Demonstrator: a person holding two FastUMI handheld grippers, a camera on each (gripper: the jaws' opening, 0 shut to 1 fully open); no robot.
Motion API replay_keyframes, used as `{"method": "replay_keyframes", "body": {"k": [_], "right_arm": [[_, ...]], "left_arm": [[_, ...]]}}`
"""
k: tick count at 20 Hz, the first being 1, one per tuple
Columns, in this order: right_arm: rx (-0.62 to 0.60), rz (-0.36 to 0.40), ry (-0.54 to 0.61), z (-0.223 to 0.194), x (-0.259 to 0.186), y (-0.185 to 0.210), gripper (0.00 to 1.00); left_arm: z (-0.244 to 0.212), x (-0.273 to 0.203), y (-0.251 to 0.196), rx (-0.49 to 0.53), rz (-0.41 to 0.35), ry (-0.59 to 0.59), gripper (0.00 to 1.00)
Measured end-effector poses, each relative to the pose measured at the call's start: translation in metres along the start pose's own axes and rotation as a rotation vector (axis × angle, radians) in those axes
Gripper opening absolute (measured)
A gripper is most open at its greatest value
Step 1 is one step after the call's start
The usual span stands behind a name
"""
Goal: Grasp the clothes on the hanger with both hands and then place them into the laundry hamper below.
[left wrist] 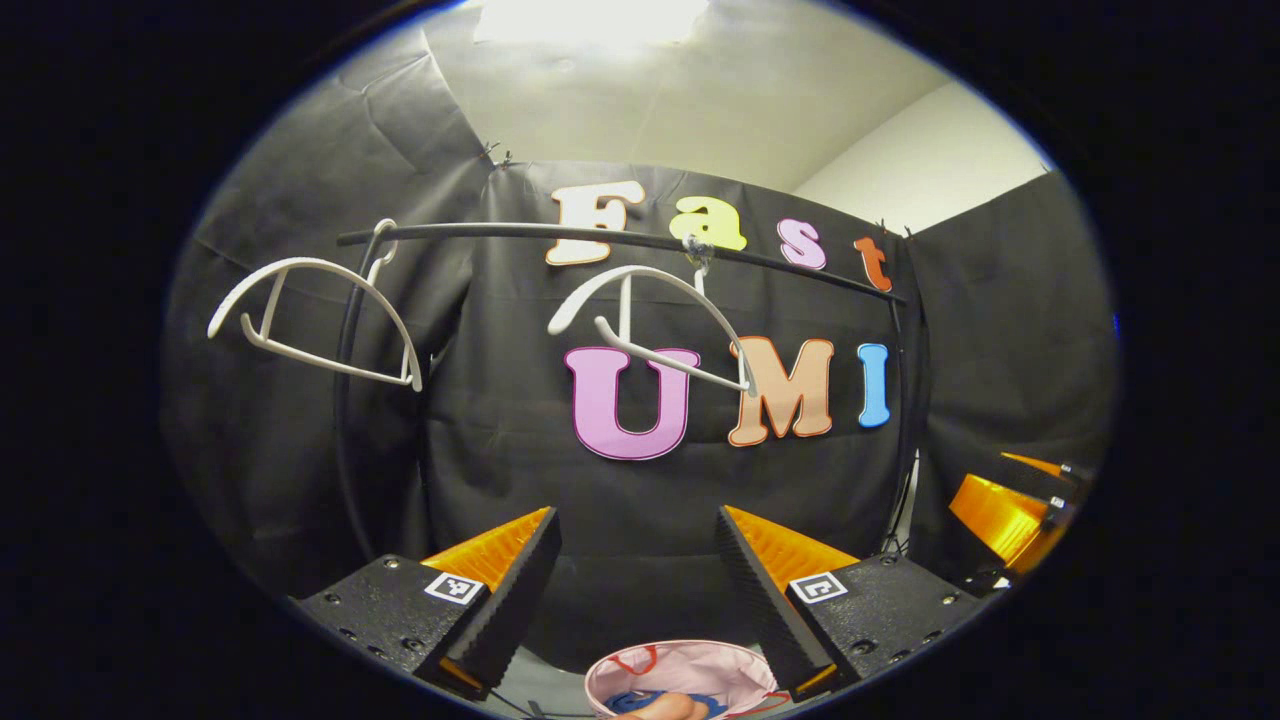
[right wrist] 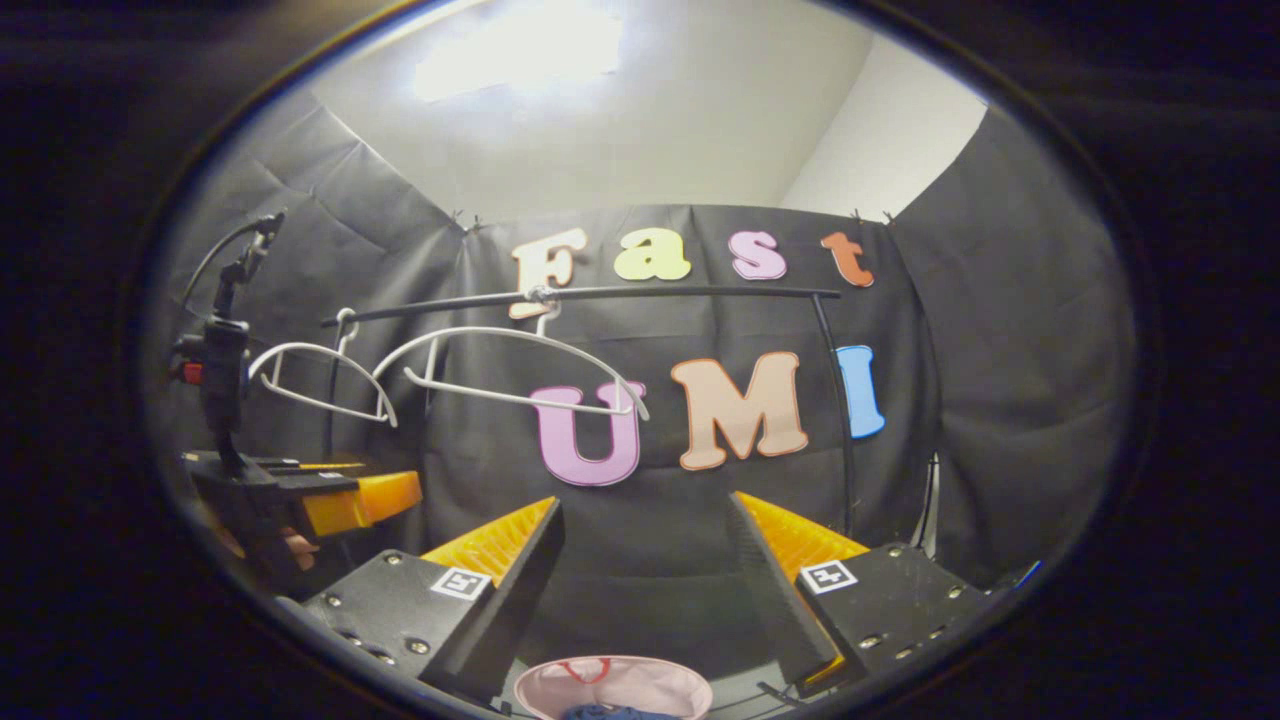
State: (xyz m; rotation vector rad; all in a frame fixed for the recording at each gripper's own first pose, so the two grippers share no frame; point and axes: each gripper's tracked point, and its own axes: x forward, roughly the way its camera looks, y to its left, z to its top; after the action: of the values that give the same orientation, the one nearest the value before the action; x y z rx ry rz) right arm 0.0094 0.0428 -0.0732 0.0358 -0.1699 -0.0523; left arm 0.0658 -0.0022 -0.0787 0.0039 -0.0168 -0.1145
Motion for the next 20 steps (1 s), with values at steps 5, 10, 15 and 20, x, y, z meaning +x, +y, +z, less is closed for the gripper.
{"method": "replay_keyframes", "body": {"k": [5, 10, 15, 20], "right_arm": [[-0.021, 0.012, 0.025, -0.009, 0.002, 0.001, 0.93], [-0.015, 0.009, 0.014, -0.009, 0.004, 0.001, 0.94], [-0.003, 0.017, 0.013, -0.011, 0.008, 0.002, 0.97], [-0.009, 0.034, 0.021, -0.018, 0.013, 0.009, 0.97]], "left_arm": [[-0.005, 0.006, -0.006, 0.009, 0.002, -0.019, 0.93], [-0.007, 0.008, -0.002, -0.004, 0.015, -0.024, 0.95], [-0.009, 0.011, 0.002, -0.013, 0.022, -0.031, 0.92], [-0.013, 0.014, 0.017, -0.017, 0.068, -0.035, 0.92]]}}
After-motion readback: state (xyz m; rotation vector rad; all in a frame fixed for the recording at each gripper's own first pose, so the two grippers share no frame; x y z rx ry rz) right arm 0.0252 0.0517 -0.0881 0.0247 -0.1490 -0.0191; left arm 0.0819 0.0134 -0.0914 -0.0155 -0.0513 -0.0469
